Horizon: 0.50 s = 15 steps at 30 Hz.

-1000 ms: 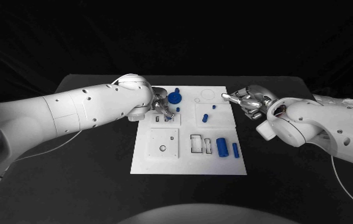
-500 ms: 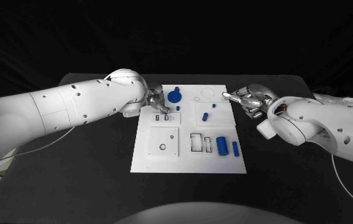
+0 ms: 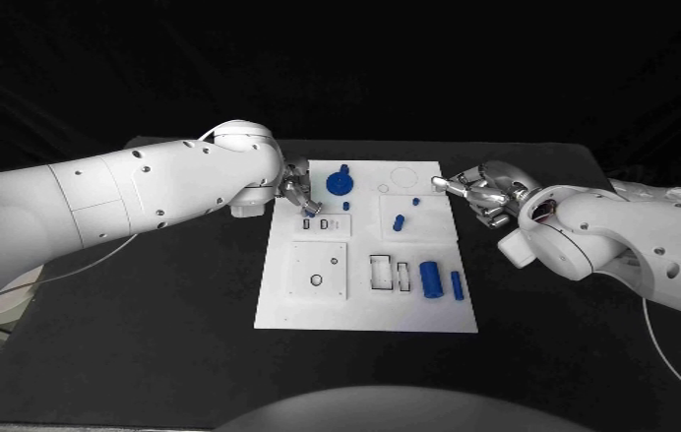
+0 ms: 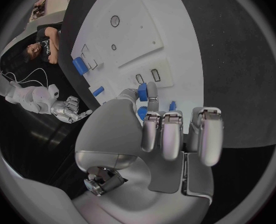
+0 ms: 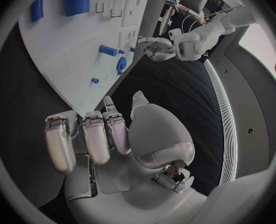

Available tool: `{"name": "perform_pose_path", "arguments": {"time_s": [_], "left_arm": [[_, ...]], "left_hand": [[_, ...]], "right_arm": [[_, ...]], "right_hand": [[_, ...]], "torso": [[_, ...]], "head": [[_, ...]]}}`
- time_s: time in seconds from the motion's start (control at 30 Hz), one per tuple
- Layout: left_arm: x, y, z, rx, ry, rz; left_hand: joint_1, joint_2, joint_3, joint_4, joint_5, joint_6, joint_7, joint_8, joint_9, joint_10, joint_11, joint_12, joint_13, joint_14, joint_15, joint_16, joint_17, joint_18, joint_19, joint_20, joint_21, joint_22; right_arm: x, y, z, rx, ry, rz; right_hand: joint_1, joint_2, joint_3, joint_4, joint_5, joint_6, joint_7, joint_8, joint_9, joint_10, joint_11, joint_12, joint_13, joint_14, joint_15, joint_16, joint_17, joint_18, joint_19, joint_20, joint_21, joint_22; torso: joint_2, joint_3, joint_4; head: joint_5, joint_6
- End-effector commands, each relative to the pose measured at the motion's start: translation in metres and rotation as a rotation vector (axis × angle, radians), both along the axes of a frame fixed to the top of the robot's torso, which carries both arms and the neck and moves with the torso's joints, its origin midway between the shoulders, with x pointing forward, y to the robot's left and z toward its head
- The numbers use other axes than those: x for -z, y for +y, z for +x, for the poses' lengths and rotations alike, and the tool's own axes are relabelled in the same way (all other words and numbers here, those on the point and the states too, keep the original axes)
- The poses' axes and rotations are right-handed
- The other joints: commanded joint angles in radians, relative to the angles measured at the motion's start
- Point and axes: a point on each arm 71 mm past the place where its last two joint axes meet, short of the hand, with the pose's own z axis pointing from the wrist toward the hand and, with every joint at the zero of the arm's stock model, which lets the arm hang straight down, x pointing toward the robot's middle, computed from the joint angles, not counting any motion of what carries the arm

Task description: Assemble the parts on the task board

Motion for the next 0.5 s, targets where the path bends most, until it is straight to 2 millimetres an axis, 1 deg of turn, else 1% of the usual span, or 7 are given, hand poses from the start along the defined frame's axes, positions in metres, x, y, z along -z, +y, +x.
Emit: {"name": "perform_pose_path", "arguments": {"time_s": [0.03,0.23,0.37,0.5], "left_arm": [[0.002,0.003,-0.004,-0.026,0.037,0.064],[0.001,0.001,-0.006,-0.038,0.019,0.052],[0.001,-0.003,-0.006,-0.038,0.013,0.049],[0.001,-0.008,-0.006,-0.035,0.008,0.044]], "left_hand": [[-0.010,-0.001,0.006,0.002,-0.005,0.002,-0.001,-0.005,0.001,0.104,-0.004,0.002,0.263,0.104,-0.006,0.003,0.263,-0.007,0.103,-0.004,0.002,0.263],[-0.010,0.001,0.007,0.001,-0.006,0.002,-0.001,-0.006,0.001,0.104,-0.004,0.002,0.263,0.104,-0.006,0.003,0.263,-0.007,0.103,-0.004,0.002,0.263],[-0.010,0.002,0.008,0.001,-0.006,0.002,-0.001,-0.006,0.001,0.104,-0.004,0.002,0.263,0.104,-0.006,0.003,0.263,-0.007,0.103,-0.004,0.002,0.263],[-0.010,0.002,0.008,0.001,-0.007,0.002,-0.001,-0.007,0.001,0.104,-0.004,0.002,0.263,0.104,-0.006,0.003,0.263,-0.007,0.103,-0.004,0.002,0.263]], "right_arm": [[0.001,0.001,0.000,-0.006,0.002,-0.004],[0.002,0.000,-0.001,-0.004,0.003,-0.004],[0.002,0.001,-0.001,-0.006,0.003,-0.003],[0.003,0.002,-0.001,-0.008,0.004,-0.003]], "right_hand": [[0.002,0.006,-0.003,-0.003,0.003,-0.002,0.009,0.003,0.002,0.104,0.008,0.004,0.263,0.104,0.004,0.004,0.263,-0.007,0.105,0.008,0.004,0.263],[0.002,0.006,-0.003,-0.003,0.003,-0.002,0.009,0.003,0.002,0.104,0.008,0.004,0.263,0.104,0.004,0.004,0.263,-0.007,0.105,0.008,0.004,0.263],[0.002,0.006,-0.003,-0.003,0.003,-0.002,0.009,0.003,0.002,0.104,0.008,0.004,0.263,0.104,0.004,0.004,0.263,-0.007,0.105,0.008,0.004,0.263],[0.002,0.006,-0.003,-0.003,0.003,-0.002,0.009,0.003,0.002,0.104,0.008,0.004,0.263,0.104,0.004,0.004,0.263,-0.007,0.105,0.008,0.004,0.263]], "torso": [[0.000,-0.0008,-0.0004],[-0.001,-0.0014,0.0012],[0.000,-0.0008,-0.0002],[0.001,-0.0014,0.0001]], "head": [[0.001,-0.004],[-0.001,-0.004],[0.000,-0.005],[-0.001,-0.003]]}}
